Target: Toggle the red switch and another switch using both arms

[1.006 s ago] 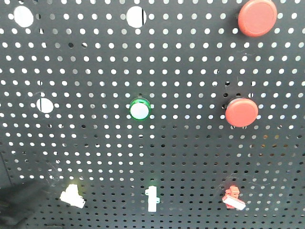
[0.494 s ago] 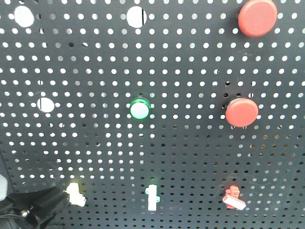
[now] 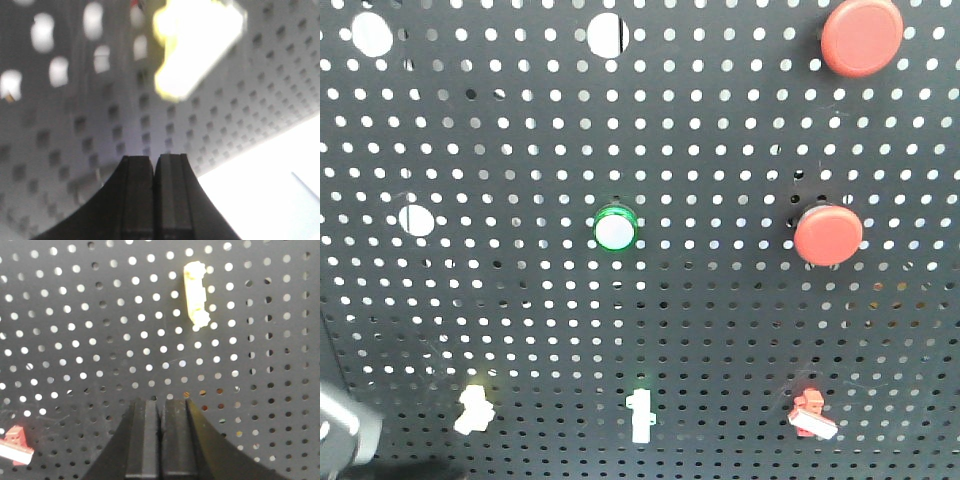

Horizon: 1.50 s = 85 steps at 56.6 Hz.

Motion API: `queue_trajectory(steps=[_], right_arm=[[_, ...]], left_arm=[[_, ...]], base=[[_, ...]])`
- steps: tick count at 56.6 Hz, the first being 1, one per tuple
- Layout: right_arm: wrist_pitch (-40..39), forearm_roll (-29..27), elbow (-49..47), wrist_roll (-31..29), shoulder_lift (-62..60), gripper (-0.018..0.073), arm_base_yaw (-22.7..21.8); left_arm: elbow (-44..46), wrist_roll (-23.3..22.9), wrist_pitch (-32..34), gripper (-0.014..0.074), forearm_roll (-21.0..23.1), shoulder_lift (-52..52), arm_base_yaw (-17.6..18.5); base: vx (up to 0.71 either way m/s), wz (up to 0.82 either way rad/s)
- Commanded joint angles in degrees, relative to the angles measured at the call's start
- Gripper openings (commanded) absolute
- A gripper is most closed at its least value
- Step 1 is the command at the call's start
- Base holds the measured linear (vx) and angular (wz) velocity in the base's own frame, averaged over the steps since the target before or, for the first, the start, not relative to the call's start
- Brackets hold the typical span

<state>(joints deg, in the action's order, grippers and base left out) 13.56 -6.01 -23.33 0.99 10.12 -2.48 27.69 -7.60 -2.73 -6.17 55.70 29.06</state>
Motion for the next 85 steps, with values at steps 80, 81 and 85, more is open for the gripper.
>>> queue_trajectory(steps=[80,81,85], right_arm=[[-7.85,-80.9,-12.69,-90.4,41.82,-0.0006,27.71],[-7.84,-81.01,-12.69,-90.4,42.25,-0.0006,27.71],[-6.94,-81.08,-12.69,-90.35,43.57,-0.0006,27.71]], left_arm=[[-3.88,-0.28,-30.5,0.0003,-6.38,-47.26,0.32],[-3.88,-0.28,-30.6,0.0003,-6.38,-47.26,0.32],[-3.88,-0.28,-30.93,0.0003,-6.38,-47.26,0.32]], base=[[0.0,0.0],[0.0,0.0],[0.0,0.0]])
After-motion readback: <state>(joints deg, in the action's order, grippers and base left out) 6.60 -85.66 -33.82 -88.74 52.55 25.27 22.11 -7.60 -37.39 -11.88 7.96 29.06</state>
